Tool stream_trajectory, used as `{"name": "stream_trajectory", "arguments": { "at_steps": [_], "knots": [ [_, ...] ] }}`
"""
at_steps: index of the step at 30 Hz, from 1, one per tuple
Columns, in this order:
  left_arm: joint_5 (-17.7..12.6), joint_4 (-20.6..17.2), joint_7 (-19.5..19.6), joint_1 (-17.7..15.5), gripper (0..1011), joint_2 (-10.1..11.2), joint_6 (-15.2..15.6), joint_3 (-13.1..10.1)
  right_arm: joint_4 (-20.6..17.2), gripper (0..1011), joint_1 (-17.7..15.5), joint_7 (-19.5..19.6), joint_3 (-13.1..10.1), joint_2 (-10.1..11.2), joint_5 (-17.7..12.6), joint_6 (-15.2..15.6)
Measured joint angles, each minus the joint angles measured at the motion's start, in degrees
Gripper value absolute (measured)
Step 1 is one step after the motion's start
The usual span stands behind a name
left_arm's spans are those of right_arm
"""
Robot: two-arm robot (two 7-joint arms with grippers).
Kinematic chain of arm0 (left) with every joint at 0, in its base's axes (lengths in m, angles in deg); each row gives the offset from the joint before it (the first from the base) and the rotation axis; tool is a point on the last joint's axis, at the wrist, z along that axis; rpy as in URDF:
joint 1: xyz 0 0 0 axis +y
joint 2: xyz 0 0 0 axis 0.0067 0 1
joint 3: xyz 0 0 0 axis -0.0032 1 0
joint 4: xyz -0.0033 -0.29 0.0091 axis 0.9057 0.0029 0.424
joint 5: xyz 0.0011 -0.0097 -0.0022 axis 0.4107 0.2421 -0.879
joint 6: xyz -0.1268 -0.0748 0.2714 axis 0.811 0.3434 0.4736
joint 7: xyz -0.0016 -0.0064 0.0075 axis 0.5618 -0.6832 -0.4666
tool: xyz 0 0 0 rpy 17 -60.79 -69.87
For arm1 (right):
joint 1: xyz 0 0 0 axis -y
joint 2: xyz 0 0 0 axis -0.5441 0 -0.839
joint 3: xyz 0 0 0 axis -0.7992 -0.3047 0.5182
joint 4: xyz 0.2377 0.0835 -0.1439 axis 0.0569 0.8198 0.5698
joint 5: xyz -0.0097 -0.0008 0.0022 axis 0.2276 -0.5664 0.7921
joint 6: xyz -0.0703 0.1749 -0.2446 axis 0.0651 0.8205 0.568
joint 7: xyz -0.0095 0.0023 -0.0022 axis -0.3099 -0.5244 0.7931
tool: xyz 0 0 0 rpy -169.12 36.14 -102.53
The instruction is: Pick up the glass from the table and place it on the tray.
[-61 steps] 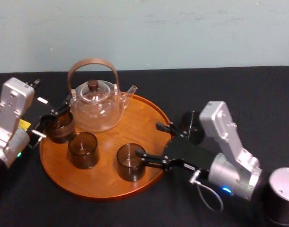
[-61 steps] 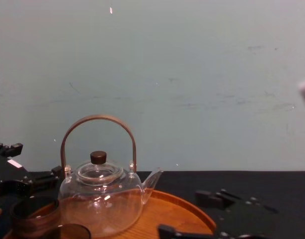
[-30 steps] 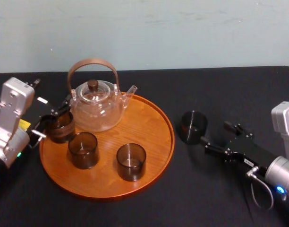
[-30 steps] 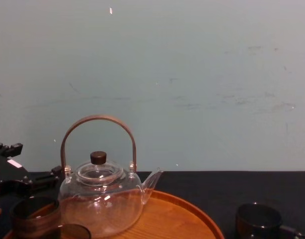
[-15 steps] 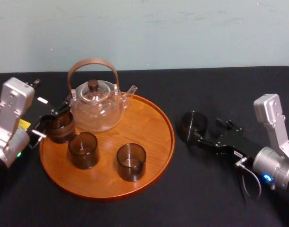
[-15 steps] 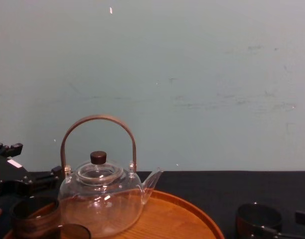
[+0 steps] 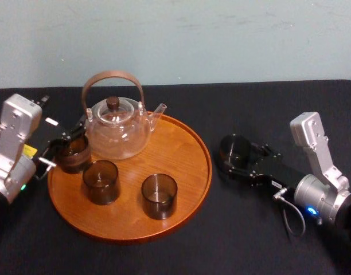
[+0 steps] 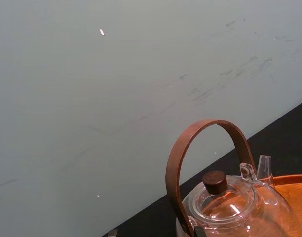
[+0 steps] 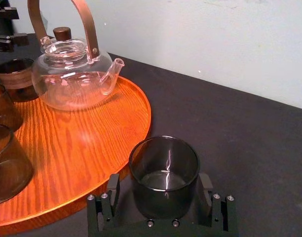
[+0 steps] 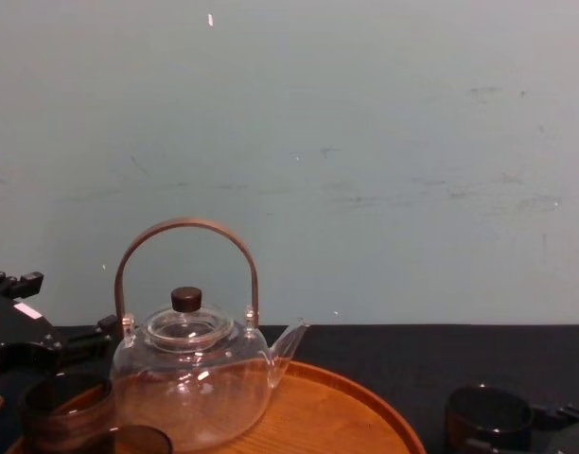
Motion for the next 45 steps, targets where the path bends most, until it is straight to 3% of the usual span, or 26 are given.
{"name": "stream_trajectory", "arguments": {
  "at_steps": [23, 29, 36, 45],
  "knots": [
    [0.0, 0.0, 0.0, 0.0, 1001, 0.0, 0.0, 0.0, 7.05, 1002, 5.66, -0.75, 2.13, -3.23, 2.09, -0.57],
    [0.0, 0.0, 0.0, 0.0, 1001, 0.0, 0.0, 0.0, 6.96, 1003, 5.59, -0.74, 2.11, -3.17, 2.08, -0.58],
    [0.0, 0.0, 0.0, 0.0, 1001, 0.0, 0.0, 0.0, 6.8, 905, 5.5, -0.73, 2.07, -3.1, 2.03, -0.58],
    [0.0, 0.0, 0.0, 0.0, 1001, 0.0, 0.0, 0.0, 6.67, 905, 5.42, -0.74, 2.02, -3.06, 1.96, -0.55]
  ]
}}
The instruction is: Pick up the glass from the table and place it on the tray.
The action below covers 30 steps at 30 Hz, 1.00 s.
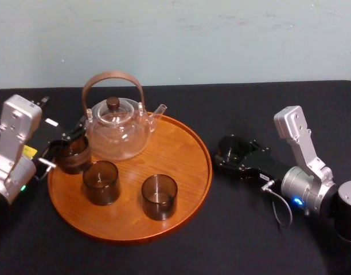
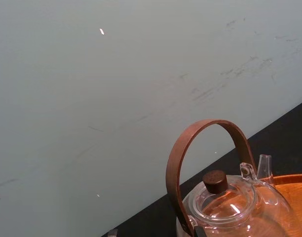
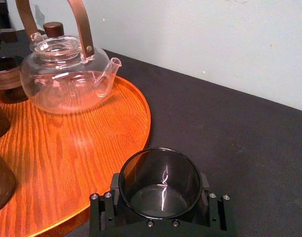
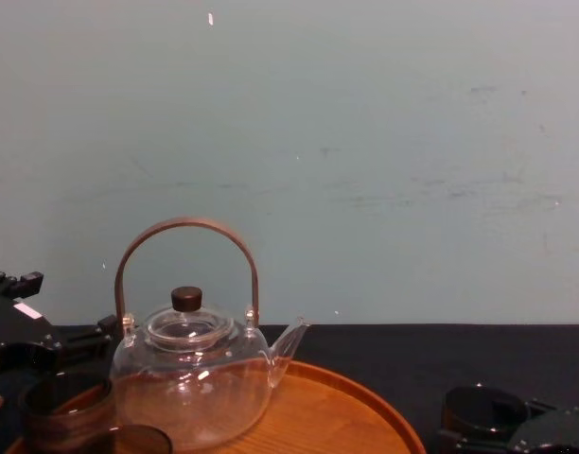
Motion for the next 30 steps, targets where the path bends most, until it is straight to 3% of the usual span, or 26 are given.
{"name": "stream_trajectory", "arguments": {
  "at_steps": [30],
  "knots": [
    [0.0, 0.0, 0.0, 0.0, 1001, 0.0, 0.0, 0.0, -0.11, 905, -0.07, -0.21, -0.03, 0.05, -0.19, -0.07]
  ]
}}
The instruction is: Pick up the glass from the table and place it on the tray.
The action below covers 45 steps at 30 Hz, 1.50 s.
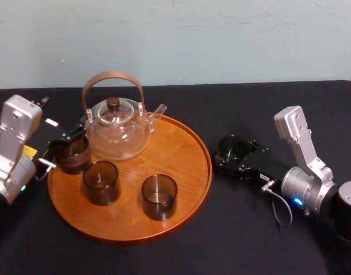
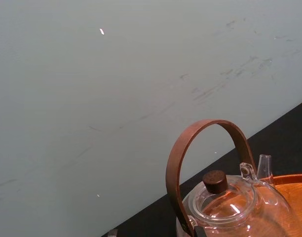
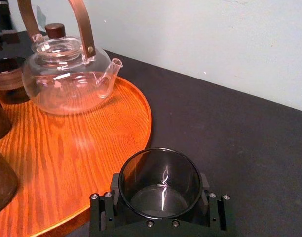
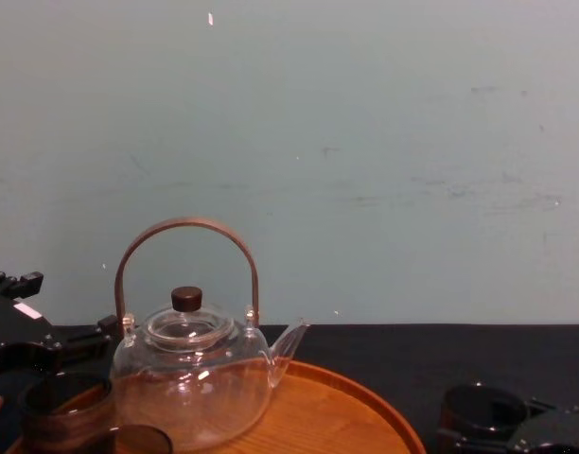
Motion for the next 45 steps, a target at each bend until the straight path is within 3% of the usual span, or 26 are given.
{"name": "stream_trajectory", "arguments": {
  "at_steps": [16, 25, 32, 45],
  "knots": [
    [0.0, 0.0, 0.0, 0.0, 1001, 0.0, 0.0, 0.0, -4.41, 905, -0.93, -0.73, -0.21, 0.96, -0.58, -0.63],
    [0.0, 0.0, 0.0, 0.0, 1001, 0.0, 0.0, 0.0, -6.06, 905, -0.2, -1.42, 1.74, 0.72, 0.51, -0.79],
    [0.0, 0.0, 0.0, 0.0, 1001, 0.0, 0.0, 0.0, -3.25, 905, 3.2, -2.76, 4.66, -1.25, 1.92, -0.65],
    [0.0, 0.0, 0.0, 0.0, 1001, 0.0, 0.0, 0.0, 2.28, 905, 7.53, -3.88, 7.51, -4.16, 3.34, -0.71]
  ]
}}
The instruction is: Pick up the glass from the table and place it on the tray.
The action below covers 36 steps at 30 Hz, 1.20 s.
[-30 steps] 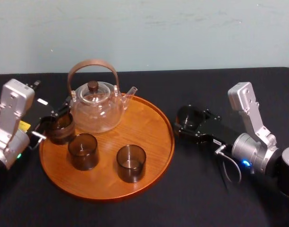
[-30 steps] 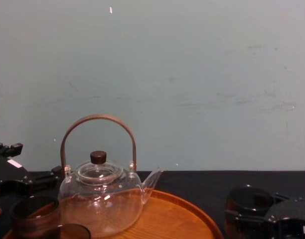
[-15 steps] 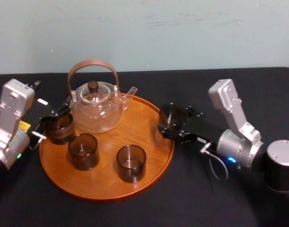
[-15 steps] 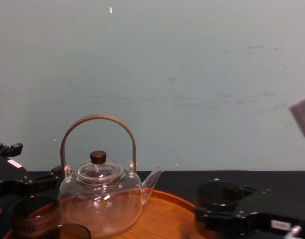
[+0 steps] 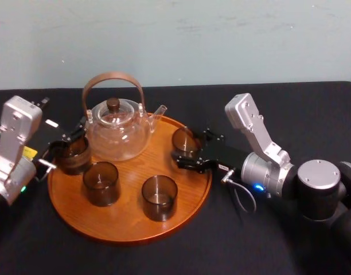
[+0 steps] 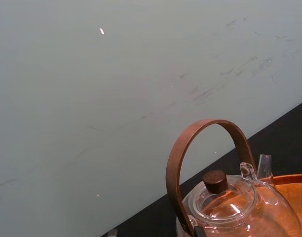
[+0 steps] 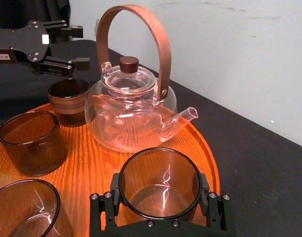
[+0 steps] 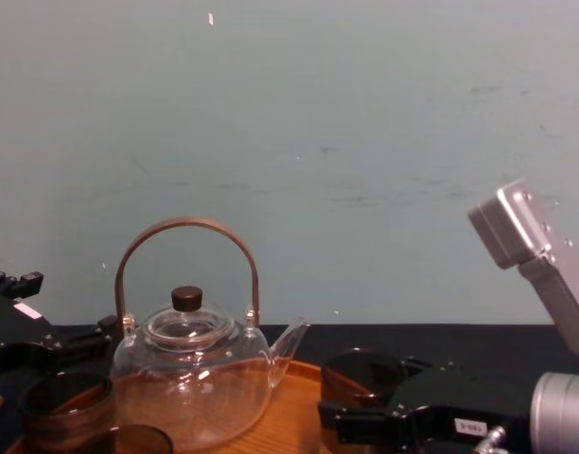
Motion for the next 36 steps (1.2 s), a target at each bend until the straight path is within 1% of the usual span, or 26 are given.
{"name": "stream_trajectory", "arguments": {
  "at_steps": [7, 17, 36],
  "knots": [
    [0.0, 0.0, 0.0, 0.0, 1001, 0.0, 0.0, 0.0, 1.46, 905, 0.85, -0.33, 0.79, -0.66, 0.4, 0.0],
    [0.0, 0.0, 0.0, 0.0, 1001, 0.0, 0.0, 0.0, 2.81, 905, 1.15, -0.53, 1.39, -1.05, 0.73, 0.08],
    [0.0, 0.0, 0.0, 0.0, 1001, 0.0, 0.0, -0.01, 3.15, 905, 1.11, -0.41, 1.58, -1.21, 1.02, 0.21]
  ]
}}
